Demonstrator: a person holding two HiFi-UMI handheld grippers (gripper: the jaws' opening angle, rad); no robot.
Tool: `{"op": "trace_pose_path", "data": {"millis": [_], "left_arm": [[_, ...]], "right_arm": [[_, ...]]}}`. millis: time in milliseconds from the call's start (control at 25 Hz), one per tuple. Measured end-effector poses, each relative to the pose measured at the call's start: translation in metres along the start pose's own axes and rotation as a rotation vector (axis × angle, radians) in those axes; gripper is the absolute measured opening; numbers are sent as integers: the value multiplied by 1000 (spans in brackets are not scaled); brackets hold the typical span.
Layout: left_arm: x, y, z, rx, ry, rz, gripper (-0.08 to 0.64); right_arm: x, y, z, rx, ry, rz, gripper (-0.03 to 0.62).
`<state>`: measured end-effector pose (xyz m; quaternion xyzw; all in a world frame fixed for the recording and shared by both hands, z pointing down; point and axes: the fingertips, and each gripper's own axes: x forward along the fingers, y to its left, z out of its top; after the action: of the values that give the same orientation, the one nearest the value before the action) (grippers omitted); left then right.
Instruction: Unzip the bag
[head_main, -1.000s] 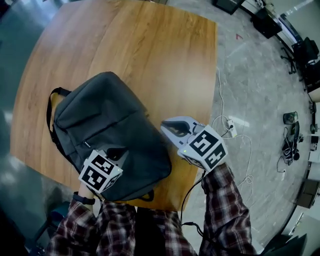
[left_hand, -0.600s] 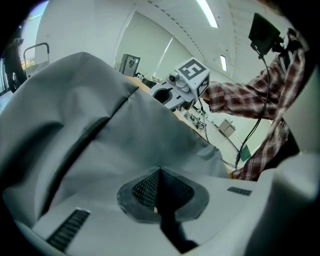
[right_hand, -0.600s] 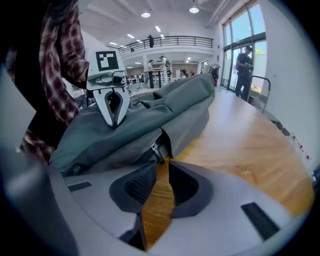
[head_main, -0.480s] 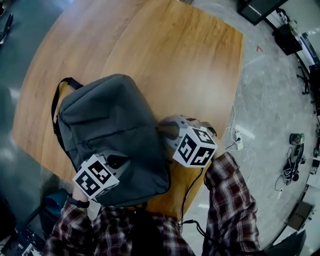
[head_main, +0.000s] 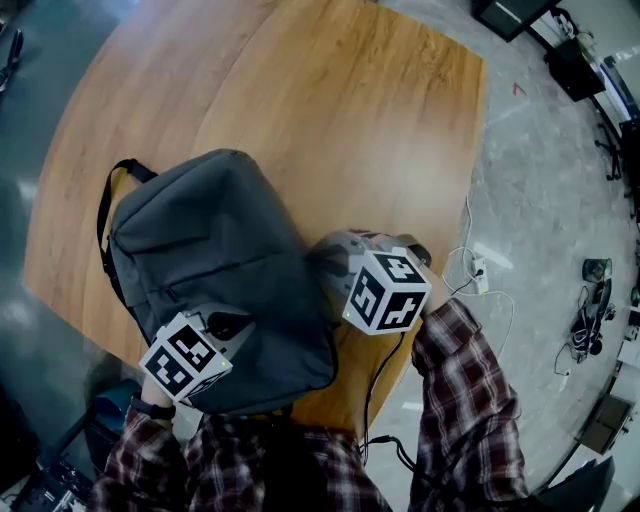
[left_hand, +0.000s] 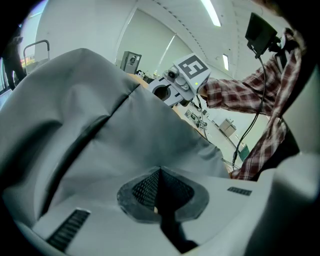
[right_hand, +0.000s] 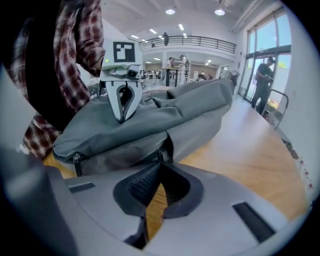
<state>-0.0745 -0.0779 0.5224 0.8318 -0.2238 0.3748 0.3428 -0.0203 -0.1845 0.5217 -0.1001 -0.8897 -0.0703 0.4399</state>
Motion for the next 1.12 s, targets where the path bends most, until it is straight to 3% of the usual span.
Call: {"op": "trace_pose_path", "data": {"millis": [160,440,600,760,880,1000,1120], "left_arm": [[0,0,-1,2,4,4,9],[2,-1,-1,-1,5,0,9],[2,1,-1,1,3,0,9],[2,-1,-1,-1,5,0,9],[3,-2,0,-3,9,0,9],[3,-1,-1,-10,12,-5,9],[2,-1,-1,-13,17,-7,9]], "right_arm": [[-14,-13,-1,131,-68,-57,8],[-1,0,-2,-23,58,-49,12],[4,3,-3,-85,109,-26,80],[9,1,0,-166,118,-41,78],[15,7,5,-232,114,-1,64],[20,12,9,-212,89,33,26],[13,8,5,-111,58,42,18]]}}
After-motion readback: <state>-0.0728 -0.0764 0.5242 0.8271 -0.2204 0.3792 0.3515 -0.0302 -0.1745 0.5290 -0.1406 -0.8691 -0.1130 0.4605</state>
